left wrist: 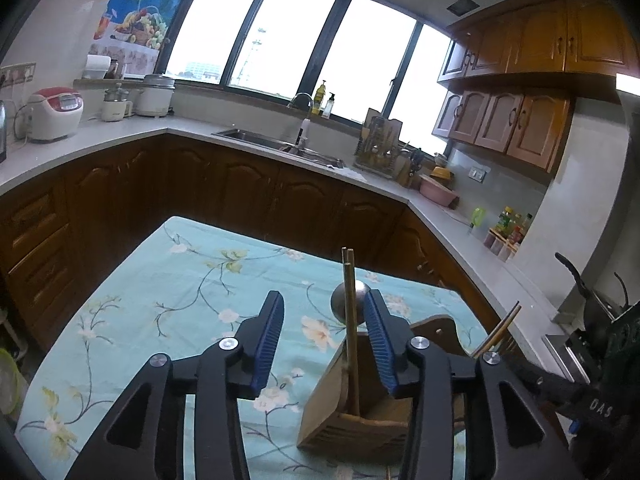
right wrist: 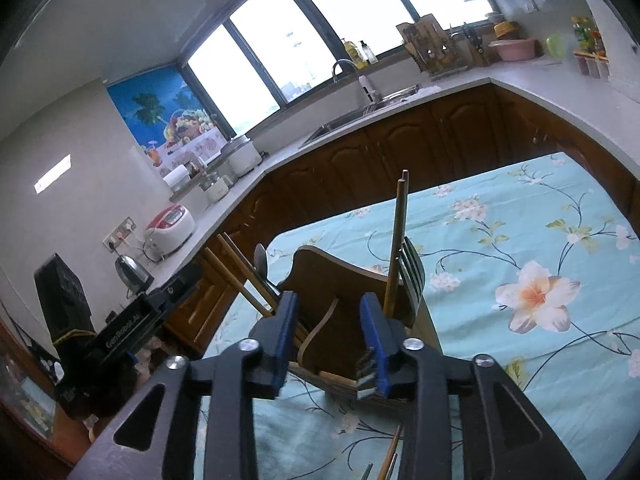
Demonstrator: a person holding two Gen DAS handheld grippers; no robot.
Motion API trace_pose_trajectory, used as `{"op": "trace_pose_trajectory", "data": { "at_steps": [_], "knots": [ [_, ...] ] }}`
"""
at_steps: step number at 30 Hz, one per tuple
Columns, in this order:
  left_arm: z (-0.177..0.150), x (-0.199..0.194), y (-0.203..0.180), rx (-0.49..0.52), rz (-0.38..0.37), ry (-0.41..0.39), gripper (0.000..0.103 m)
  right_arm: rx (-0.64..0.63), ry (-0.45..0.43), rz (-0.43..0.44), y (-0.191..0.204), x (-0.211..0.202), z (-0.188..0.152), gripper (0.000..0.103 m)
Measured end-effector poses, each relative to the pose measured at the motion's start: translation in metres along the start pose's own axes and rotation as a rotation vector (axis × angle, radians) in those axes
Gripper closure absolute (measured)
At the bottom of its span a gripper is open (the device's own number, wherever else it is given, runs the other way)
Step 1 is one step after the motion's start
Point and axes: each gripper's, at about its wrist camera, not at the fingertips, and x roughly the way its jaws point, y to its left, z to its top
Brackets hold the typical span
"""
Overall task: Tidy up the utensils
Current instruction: 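Withdraw both open tools from the caddy away over the table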
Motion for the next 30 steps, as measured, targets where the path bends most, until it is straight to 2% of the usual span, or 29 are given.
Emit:
{"op": "trace_pose_trajectory", "data": {
  "at_steps": [3, 5, 7, 8, 13, 16, 25, 30],
  "knots": [
    [-0.003, -0.008, 0.002, -0.001, 0.011, -0.003, 0.044, 0.005, -0.022, 0.008, 0.001, -0.006, 0.000, 0.053],
    [-0.004, -0.014, 0.003, -0.007, 0.011, -0.002, 0.033, 0.005, -0.050, 0.011, 0.002, -0.013, 0.000, 0.043],
    [-0.007, -0.023, 0.006, -0.019, 0.004, -0.004, 0.031, 0.001, -0.076, 0.010, 0.005, -0.021, 0.000, 0.038],
    [-0.008, -0.026, 0.005, -0.019, 0.007, -0.005, 0.027, 0.000, -0.092, 0.010, 0.005, -0.026, -0.001, 0.031],
    [-0.017, -0.048, 0.005, 0.001, 0.030, 0.000, 0.012, -0.012, -0.163, -0.008, 0.010, -0.047, -0.008, 0.013],
    [-0.021, -0.063, 0.005, 0.010, 0.032, -0.010, 0.010, -0.026, -0.195, -0.041, 0.010, -0.056, -0.015, 0.010],
    [-0.035, -0.101, 0.002, 0.055, 0.049, -0.019, 0.008, -0.009, -0.191, -0.086, 0.005, -0.072, -0.036, 0.009],
    [-0.044, -0.123, -0.003, 0.083, 0.052, -0.015, 0.006, -0.020, -0.202, -0.114, 0.008, -0.087, -0.050, 0.005]
  ]
}}
